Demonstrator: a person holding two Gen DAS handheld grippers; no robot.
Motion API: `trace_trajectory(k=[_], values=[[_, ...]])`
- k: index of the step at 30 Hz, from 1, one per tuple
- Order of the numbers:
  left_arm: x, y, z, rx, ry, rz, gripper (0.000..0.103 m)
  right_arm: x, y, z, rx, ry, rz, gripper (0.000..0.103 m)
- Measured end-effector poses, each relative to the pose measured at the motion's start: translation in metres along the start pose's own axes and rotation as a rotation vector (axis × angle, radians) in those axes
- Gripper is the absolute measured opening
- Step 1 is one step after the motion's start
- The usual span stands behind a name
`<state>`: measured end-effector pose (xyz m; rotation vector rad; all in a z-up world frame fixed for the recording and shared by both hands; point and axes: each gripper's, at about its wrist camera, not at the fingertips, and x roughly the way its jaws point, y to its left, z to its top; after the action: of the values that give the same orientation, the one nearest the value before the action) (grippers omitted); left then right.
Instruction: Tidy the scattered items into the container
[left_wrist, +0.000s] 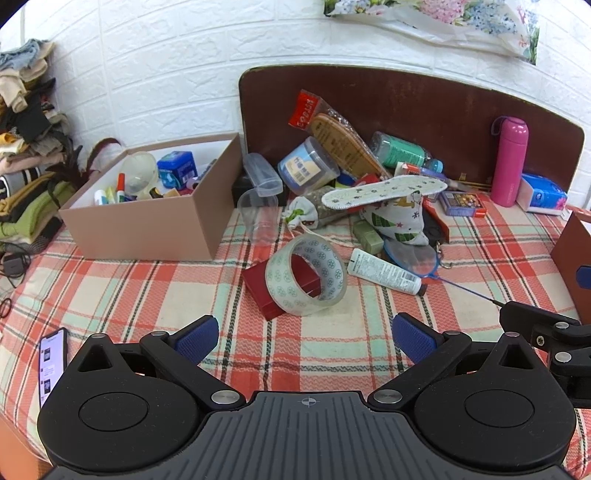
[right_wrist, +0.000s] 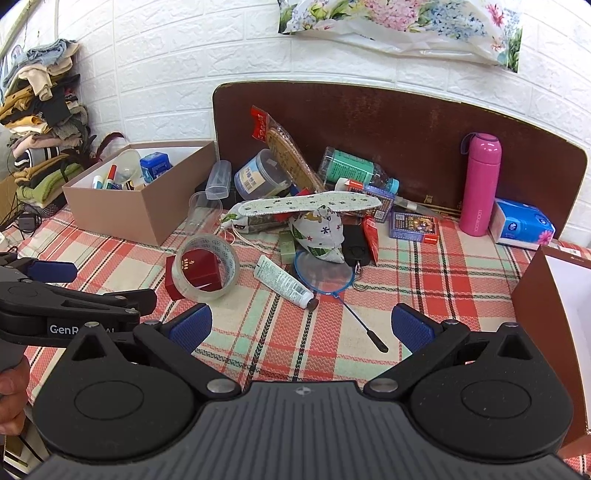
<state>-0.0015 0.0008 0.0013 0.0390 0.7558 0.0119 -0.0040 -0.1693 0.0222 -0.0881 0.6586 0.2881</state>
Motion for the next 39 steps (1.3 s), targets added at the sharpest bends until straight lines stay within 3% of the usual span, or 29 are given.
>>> trace_trajectory(k=[39], values=[[0.0017, 0.0, -0.0019, 0.002, 0.014, -0.026, 0.103, 0.0012, -0.0019, 0.0013, 0.015, 0.003, 0.009, 0.103]])
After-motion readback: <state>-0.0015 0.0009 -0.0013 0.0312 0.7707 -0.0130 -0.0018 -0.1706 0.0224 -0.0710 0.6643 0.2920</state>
